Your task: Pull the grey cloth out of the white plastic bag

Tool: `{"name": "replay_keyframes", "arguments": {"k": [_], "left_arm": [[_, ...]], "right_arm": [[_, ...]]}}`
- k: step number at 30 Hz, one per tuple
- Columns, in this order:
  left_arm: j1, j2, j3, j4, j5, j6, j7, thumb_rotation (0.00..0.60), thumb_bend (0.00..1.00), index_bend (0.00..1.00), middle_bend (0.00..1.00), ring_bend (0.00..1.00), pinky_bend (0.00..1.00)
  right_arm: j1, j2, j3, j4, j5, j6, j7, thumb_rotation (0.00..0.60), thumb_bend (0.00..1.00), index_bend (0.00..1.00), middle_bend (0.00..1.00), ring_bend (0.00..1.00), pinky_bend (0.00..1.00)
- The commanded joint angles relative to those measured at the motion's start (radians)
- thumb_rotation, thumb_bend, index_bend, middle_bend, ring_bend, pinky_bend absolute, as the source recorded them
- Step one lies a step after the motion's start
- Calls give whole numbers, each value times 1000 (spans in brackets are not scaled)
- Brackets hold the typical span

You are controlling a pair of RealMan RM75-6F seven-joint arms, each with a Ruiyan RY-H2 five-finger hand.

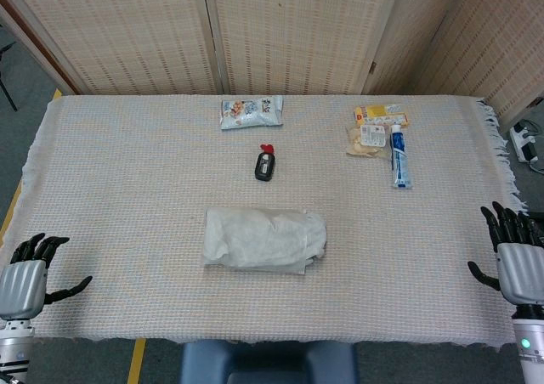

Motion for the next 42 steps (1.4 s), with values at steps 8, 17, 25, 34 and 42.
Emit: {"name": "replay_keyframes", "arguments": {"k": [8,17,25,34,42], "left_arm": [[-13,-71,41,26,115,-11,-81,331,159,268,387,240,387],[-87,-375,37,299,281,25,-170,562,182,434,1000,1000,1000],[-175,-595,-9,564,316,40,-198,600,242,520,1000,1000,1000],[-229,-731,-17,697,341,93,-189,600,273,529,1000,1000,1000],[-250,-777,-12,757,317,69,-196,600,276,529,1000,1000,1000]], "right_arm": [[-1,1,0,1,-15,1,5,600,172,0,0,0,0],[18,-15,-5,3,-11,-45,-18,600,171,0,0,0,0],[33,-14,-11,7,-9,-85,-10,600,171,0,0,0,0],[31,7,-21,-8,-19,-95,14,600,171,0,0,0,0],[29,22,-26,-14,-29,-97,39,600,171,0,0,0,0]]}}
